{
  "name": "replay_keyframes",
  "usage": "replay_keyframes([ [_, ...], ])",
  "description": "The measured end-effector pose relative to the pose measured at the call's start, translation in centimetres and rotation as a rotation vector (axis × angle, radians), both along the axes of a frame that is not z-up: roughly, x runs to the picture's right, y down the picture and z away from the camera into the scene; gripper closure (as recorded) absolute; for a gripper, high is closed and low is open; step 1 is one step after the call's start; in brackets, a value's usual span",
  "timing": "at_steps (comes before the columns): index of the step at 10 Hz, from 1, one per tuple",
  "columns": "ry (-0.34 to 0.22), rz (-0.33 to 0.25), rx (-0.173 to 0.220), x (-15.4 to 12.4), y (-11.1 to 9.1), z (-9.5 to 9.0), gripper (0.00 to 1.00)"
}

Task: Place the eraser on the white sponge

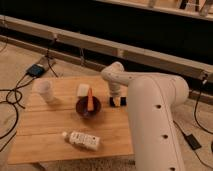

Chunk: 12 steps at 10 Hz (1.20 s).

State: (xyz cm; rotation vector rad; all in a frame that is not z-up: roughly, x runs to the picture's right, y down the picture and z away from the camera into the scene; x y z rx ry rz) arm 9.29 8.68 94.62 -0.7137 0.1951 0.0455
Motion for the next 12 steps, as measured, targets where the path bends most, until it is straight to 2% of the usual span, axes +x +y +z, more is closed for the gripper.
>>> replay_keyframes([
  [1, 0.010, 0.013, 0.013, 0.2, -0.7, -0.3, 0.99],
  [3, 0.026, 0.027, 0.042, 0.6, -2.3, -0.8, 1.00],
  [6, 0.028, 0.036, 0.114, 0.5, -5.6, -1.5, 1.00],
  [8, 0.007, 0.032, 0.184, -0.8, -8.5, -1.3, 1.00],
  [12, -0.050, 0.021, 0.283, -4.0, -13.1, -0.9, 1.00],
])
